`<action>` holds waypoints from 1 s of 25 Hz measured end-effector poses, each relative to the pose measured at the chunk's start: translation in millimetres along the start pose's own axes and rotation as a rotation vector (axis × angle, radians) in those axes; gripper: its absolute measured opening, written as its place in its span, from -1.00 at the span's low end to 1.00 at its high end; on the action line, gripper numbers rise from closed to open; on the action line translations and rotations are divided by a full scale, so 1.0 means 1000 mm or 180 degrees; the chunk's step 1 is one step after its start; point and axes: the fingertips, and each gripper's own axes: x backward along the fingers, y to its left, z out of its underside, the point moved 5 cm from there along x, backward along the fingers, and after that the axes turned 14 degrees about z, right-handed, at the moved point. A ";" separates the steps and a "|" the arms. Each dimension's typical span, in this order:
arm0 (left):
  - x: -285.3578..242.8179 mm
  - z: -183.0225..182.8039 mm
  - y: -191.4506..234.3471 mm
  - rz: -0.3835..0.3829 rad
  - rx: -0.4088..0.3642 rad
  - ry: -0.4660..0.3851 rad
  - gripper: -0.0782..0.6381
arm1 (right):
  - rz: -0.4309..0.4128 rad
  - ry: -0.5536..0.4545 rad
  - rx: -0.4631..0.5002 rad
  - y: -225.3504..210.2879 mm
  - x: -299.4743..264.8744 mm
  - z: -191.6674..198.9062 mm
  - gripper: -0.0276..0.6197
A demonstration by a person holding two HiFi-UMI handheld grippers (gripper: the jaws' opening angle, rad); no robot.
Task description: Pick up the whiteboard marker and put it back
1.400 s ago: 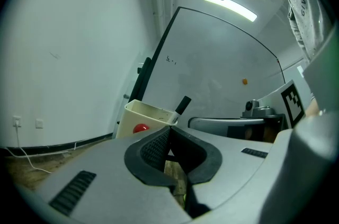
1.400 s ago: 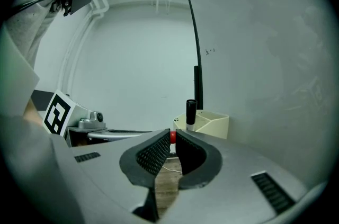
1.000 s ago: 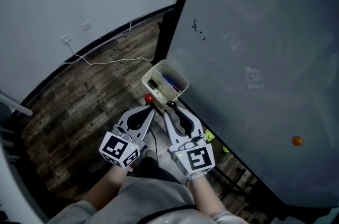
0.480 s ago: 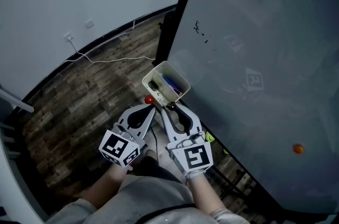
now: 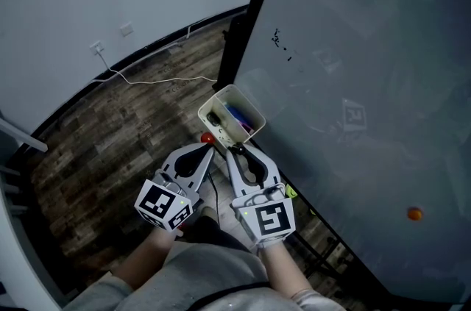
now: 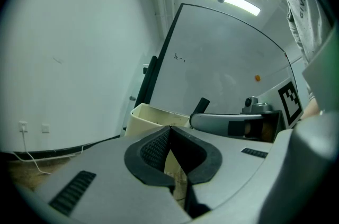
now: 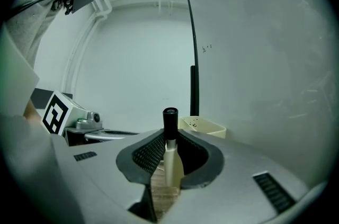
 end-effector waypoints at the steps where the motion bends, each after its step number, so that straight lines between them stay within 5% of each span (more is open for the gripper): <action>1: 0.000 -0.001 0.000 -0.0011 0.0001 0.0001 -0.75 | -0.0010 -0.0003 0.0005 -0.001 0.000 0.000 -0.67; 25: -0.007 -0.011 0.002 -0.0212 -0.0106 0.0001 -0.75 | -0.0358 -0.0042 -0.0007 -0.016 -0.008 -0.014 -0.68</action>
